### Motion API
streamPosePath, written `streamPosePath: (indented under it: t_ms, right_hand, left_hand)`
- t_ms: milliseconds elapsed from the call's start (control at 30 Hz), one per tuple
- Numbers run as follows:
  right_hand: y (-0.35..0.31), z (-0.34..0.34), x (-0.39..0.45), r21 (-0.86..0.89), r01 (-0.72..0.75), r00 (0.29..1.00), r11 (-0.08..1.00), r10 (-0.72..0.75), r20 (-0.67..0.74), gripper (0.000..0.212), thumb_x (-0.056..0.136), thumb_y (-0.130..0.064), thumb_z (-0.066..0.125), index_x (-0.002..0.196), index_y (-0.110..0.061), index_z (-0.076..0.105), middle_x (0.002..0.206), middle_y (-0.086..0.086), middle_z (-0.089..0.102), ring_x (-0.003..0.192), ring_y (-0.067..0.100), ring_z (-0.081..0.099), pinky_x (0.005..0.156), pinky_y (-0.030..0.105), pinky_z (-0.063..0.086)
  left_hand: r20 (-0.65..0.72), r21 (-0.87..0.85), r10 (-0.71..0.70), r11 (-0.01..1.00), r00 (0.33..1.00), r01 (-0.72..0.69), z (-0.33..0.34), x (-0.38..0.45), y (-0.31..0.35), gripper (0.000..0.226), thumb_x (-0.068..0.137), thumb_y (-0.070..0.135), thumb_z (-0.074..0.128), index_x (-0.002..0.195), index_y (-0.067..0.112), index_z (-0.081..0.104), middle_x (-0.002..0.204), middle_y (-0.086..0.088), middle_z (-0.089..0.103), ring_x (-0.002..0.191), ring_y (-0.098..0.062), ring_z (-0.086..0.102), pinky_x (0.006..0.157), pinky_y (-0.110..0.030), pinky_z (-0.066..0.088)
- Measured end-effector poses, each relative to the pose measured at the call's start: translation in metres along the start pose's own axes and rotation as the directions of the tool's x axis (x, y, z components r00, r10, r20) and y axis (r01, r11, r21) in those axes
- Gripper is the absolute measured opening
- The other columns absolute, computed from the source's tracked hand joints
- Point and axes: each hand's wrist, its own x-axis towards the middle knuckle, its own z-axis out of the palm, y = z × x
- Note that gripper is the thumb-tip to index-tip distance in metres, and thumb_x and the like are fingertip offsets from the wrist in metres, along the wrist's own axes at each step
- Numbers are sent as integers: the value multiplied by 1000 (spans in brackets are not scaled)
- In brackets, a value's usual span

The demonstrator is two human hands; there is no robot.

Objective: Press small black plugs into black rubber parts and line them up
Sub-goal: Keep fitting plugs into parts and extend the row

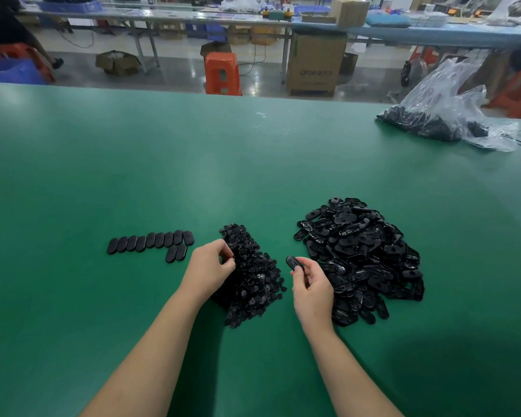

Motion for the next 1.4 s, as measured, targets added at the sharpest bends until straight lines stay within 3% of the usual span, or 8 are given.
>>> streamPosePath:
  t_ms: [300,533,767,867,1067,1167,1300,1400]
  right_hand:
    - [-1,-1,-1,18,3,1000,1000,-3,1,19,101,-15,58,102,-33,64,91,-9,73,83,5,70,78,35,60]
    - [-1,-1,0,16,6,1000,1000,-6,-26,14,96,-18,66,89,-28,58,77,-4,68,67,7,62,67,38,57]
    - [0,0,-1,57,-18,1000,998,18,2,23,99,-19,64,118,-32,66,99,-4,74,83,15,71,79,42,61]
    - [-1,0,-1,66,-5,1000,998,5,-1,19,100,-18,61,98,-37,62,90,-10,75,80,11,70,75,42,61]
    - [-1,-2,-2,42,25,999,999,-24,-23,10,99,-27,62,92,-32,58,79,-2,68,65,15,60,62,39,52]
    - [-2,-2,-1,27,43,998,999,-42,-45,10,99,-26,64,94,-34,60,85,-7,68,73,7,63,66,29,54]
    - [1,0,1,71,-11,1000,997,13,-29,22,100,-18,61,118,-31,65,88,-6,70,68,11,66,70,37,59]
    - [0,0,1,97,-7,999,995,11,-39,25,102,-11,56,107,-34,64,76,-9,72,59,8,66,64,35,59]
  left_hand:
    - [-20,24,16,1000,1000,-15,-2,0,-1,25,83,18,78,70,28,59,55,9,53,44,-5,43,46,-14,37]
    - [5,-7,4,1000,1000,-4,-1,0,-2,22,80,16,82,78,27,64,72,14,62,60,1,50,56,-11,34]
    - [7,-145,-40,989,999,40,-1,2,-4,22,80,15,82,81,33,69,80,16,70,60,6,55,57,-7,38]
    - [-28,-257,-72,964,997,63,0,3,-2,25,83,11,79,81,35,73,78,16,72,59,5,55,57,-6,41]
    - [12,-403,-70,912,997,69,10,-2,13,25,86,9,76,79,32,77,76,11,75,64,-3,60,61,-10,46]
    - [32,-456,-57,888,998,65,19,-6,25,24,85,9,77,85,32,77,79,13,75,71,3,65,67,-6,46]
    - [76,-499,-85,859,993,112,34,-11,40,16,82,11,80,85,26,75,74,8,72,63,1,61,62,-14,46]
    - [98,-502,-105,854,990,140,45,-14,49,14,82,11,79,79,24,75,70,9,72,57,1,58,56,-13,43]
